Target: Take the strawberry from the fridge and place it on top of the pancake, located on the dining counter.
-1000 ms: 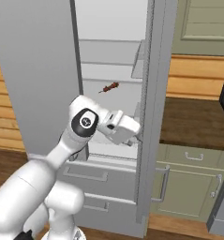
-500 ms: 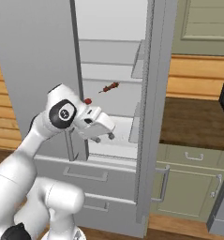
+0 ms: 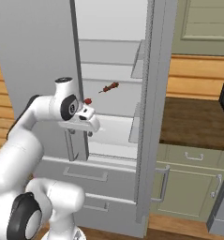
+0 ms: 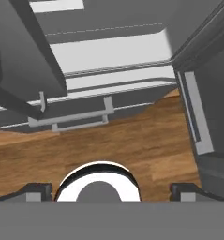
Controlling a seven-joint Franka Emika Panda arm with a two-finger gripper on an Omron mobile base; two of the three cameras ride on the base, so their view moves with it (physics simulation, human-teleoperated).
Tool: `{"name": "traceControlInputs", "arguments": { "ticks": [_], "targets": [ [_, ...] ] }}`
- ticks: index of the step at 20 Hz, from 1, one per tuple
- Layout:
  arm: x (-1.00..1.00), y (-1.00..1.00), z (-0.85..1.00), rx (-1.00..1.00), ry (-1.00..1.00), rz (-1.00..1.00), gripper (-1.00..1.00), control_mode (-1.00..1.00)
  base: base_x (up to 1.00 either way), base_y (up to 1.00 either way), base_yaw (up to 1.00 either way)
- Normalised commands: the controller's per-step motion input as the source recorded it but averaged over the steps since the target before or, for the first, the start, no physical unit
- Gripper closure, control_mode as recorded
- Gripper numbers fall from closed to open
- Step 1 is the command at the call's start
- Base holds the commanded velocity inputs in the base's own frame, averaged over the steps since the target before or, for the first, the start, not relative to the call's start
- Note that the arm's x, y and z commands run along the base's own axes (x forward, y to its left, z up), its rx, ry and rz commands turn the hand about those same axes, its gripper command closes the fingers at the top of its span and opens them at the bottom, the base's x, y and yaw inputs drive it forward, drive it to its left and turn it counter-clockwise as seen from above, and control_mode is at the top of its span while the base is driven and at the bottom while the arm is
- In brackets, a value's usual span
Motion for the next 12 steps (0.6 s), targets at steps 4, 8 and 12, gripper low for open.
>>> {"name": "traceControlInputs", "arguments": {
  "ticks": [4, 8, 12],
  "targets": [
    [0.95, 1.00, -0.01, 0.27, -0.31, 0.00, -1.00, -1.00, 0.00, 0.00, 0.00],
    [0.55, 0.75, -0.06, -0.22, -0.21, 0.00, -1.00, -1.00, 0.00, 0.00, 0.00],
    [0.63, 0.70, -0.37, -0.08, 0.00, 0.00, -1.00, -1.00, 0.00, 0.00, 0.00]
  ]
}}
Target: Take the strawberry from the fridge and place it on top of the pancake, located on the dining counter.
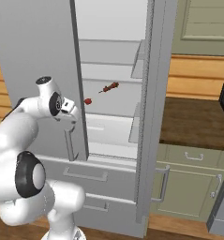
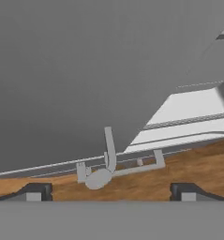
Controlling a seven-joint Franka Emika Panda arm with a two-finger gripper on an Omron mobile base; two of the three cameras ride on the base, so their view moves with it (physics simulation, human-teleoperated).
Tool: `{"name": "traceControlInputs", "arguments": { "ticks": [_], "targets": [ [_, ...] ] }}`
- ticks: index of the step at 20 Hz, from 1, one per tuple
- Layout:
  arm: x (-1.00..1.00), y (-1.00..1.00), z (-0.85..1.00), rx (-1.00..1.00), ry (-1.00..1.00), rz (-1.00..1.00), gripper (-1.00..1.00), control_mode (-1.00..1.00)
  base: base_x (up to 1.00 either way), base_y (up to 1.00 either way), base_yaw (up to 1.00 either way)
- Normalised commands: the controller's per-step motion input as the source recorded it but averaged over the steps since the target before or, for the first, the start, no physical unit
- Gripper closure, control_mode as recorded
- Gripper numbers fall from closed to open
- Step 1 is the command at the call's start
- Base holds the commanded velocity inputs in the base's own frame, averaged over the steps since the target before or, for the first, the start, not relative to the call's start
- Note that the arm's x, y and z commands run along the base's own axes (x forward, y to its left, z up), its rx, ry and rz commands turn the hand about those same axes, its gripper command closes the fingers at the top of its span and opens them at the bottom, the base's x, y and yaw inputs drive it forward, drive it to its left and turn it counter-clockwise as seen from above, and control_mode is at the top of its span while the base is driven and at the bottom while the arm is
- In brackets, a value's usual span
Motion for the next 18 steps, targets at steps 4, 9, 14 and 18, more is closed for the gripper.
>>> {"name": "traceControlInputs", "arguments": {
  "ticks": [4, 9, 14, 18],
  "targets": [
    [0.39, 0.32, -0.39, 0.00, 0.00, 0.00, -1.00, -1.00, 0.00, 0.00, 0.00],
    [0.14, 0.01, -0.27, 0.00, 0.00, 0.00, -1.00, -1.00, 0.00, 0.00, 0.00],
    [-0.09, -0.10, -0.35, 0.00, 0.00, 0.00, -1.00, -1.00, 0.00, 0.00, 0.00],
    [-0.08, -0.10, -0.34, 0.02, 0.00, 0.00, -1.00, -1.00, 0.00, 0.00, 0.00]
  ]
}}
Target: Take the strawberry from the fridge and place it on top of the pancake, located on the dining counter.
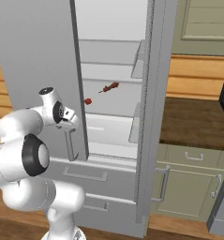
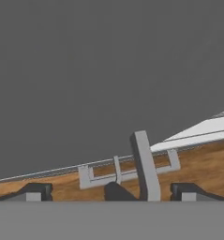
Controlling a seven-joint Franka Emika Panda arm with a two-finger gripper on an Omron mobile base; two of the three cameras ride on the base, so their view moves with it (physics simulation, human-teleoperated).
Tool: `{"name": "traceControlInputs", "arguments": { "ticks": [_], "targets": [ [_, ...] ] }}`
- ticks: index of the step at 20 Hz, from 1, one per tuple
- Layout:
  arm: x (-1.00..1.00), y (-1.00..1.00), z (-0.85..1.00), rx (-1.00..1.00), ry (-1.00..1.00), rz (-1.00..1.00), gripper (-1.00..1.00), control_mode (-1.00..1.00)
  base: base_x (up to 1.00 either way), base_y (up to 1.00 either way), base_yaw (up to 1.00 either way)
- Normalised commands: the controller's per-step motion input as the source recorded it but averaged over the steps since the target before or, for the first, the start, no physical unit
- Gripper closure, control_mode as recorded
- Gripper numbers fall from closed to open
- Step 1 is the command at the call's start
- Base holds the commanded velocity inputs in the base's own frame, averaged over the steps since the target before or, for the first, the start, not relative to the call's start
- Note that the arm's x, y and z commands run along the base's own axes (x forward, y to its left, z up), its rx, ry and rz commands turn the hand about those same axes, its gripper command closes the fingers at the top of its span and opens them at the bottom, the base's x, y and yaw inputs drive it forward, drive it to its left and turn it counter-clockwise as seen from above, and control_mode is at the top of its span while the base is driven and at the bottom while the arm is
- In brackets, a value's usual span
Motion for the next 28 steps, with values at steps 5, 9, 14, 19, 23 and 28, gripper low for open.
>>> {"name": "traceControlInputs", "arguments": {
  "ticks": [5, 9, 14, 19, 23, 28],
  "targets": [
    [0.00, -0.23, -0.28, 0.02, -0.04, 0.00, -1.00, -1.00, 0.00, 0.00, 0.00],
    [0.00, -0.07, -0.27, 0.01, -0.08, 0.00, -1.00, -1.00, 0.00, 0.00, 0.00],
    [-0.01, 0.02, -0.20, 0.03, -0.06, 0.00, 1.00, -1.00, 0.00, 0.00, 0.00],
    [-0.05, 0.09, -0.19, 0.03, -0.03, -0.01, 1.00, -1.00, 0.00, 0.00, 0.00],
    [-0.36, 0.29, -0.06, 0.00, 0.00, -0.12, 1.00, -1.00, 0.00, 0.00, 0.00],
    [-0.60, 0.49, -0.01, 0.00, 0.00, -0.28, 1.00, -1.00, 0.00, 0.00, 0.00]
  ]
}}
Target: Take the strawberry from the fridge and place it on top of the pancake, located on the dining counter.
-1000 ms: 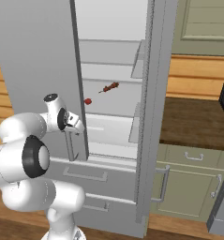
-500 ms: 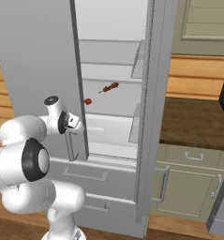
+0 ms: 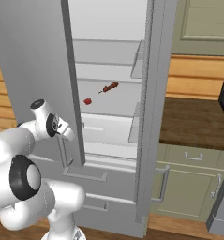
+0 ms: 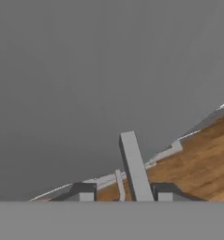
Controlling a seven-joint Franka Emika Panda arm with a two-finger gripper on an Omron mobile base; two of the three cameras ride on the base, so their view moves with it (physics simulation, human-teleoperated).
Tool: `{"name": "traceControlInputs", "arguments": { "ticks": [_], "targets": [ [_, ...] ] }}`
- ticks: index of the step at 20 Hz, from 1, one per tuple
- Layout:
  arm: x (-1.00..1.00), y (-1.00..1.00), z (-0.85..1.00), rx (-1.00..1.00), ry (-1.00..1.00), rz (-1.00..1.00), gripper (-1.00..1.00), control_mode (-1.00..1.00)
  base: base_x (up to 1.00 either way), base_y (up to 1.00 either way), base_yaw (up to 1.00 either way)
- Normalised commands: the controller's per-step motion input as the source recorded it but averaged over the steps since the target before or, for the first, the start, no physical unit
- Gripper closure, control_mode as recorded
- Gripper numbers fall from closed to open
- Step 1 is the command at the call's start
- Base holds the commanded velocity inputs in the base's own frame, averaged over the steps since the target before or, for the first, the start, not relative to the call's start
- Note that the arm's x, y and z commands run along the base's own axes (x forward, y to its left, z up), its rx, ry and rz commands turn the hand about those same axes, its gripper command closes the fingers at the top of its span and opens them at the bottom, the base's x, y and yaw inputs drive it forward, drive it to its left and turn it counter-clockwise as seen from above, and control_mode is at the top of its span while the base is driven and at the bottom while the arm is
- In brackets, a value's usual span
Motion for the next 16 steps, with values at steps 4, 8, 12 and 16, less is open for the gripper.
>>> {"name": "traceControlInputs", "arguments": {
  "ticks": [4, 8, 12, 16],
  "targets": [
    [-0.64, 0.55, -0.12, -0.01, 0.00, -0.31, 1.00, -1.00, 0.00, 0.00, 0.00],
    [-0.63, 0.58, -0.37, -0.07, 0.01, -0.25, 1.00, -1.00, 0.00, 0.00, 0.00],
    [-0.71, 0.74, -0.16, -0.06, 0.00, -0.28, 1.00, -1.00, 0.00, 0.00, 0.00],
    [-0.66, 0.76, 0.00, 0.00, 0.00, -0.31, 1.00, -1.00, 0.00, 0.00, 0.00]
  ]
}}
